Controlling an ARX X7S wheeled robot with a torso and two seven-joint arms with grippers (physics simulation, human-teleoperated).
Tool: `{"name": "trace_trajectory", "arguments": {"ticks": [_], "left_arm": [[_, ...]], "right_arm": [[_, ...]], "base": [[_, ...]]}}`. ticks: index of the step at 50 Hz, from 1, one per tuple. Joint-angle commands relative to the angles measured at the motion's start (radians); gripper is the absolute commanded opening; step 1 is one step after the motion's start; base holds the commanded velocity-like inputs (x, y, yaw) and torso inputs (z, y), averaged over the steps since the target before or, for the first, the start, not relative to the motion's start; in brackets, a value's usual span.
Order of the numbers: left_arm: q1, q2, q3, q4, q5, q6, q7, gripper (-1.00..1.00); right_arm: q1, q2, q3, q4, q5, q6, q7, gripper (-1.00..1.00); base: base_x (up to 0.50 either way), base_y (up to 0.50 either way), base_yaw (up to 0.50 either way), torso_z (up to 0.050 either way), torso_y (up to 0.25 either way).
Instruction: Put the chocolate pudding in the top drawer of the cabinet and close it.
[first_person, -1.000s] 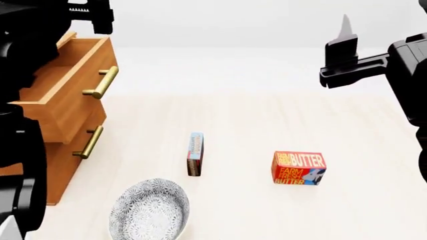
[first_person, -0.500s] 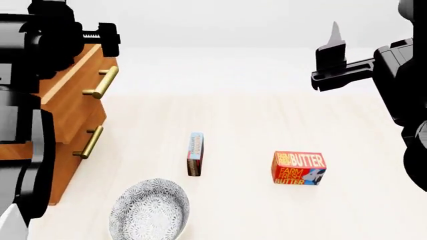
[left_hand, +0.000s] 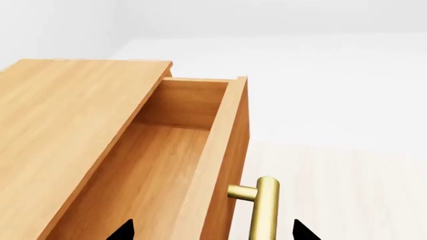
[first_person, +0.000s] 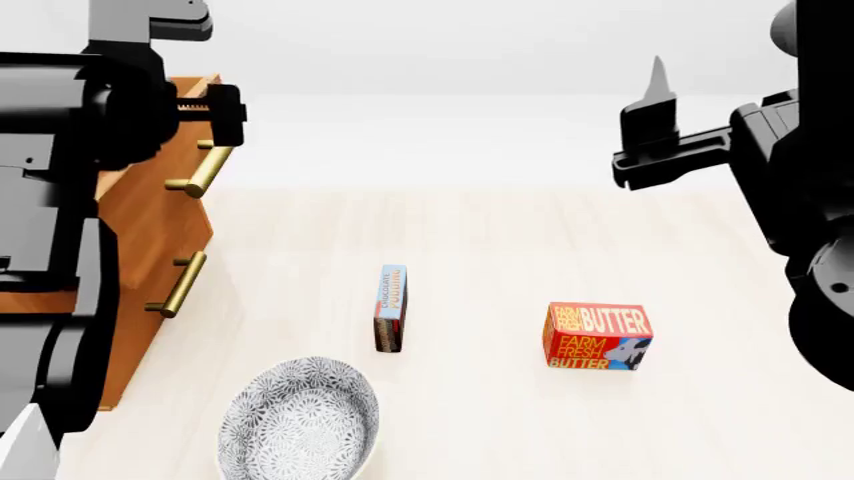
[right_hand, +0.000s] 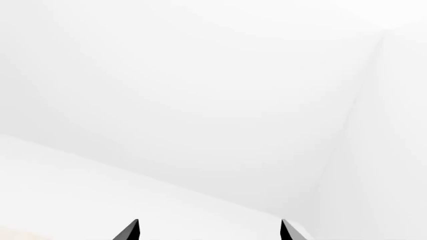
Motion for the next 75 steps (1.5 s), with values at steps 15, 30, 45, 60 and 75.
{"name": "trace_trajectory", "arguments": {"ticks": [15, 30, 45, 60, 75], "left_arm": [[0.026, 0.013, 0.01, -0.121, 0.005, 0.085, 0.025, 1.0], [0.093, 0.015, -0.005, -0.063, -0.028, 0.078, 0.058, 1.0], [0.169, 0.021, -0.02, 0.091, -0.077, -0.001, 0.08, 1.0], [0.248, 0.034, -0.024, 0.227, -0.121, -0.064, 0.095, 1.0], [0.308, 0.044, -0.037, 0.348, -0.173, -0.117, 0.109, 1.0]], "right_arm": [[-0.014, -0.003, -0.036, 0.014, -0.034, -0.028, -0.016, 1.0], [-0.013, -0.012, -0.062, 0.035, -0.062, -0.044, -0.029, 1.0], [0.006, -0.029, -0.098, 0.057, -0.089, -0.05, -0.041, 1.0], [0.003, -0.034, -0.119, 0.067, -0.105, -0.061, -0.047, 1.0], [0.009, -0.038, -0.124, 0.062, -0.096, -0.056, -0.036, 1.0]], "base": [[0.0, 0.0, 0.0, 0.0, 0.0], [0.0, 0.0, 0.0, 0.0, 0.0], [0.0, 0.0, 0.0, 0.0, 0.0], [0.0, 0.0, 0.0, 0.0, 0.0], [0.0, 0.0, 0.0, 0.0, 0.0]]}}
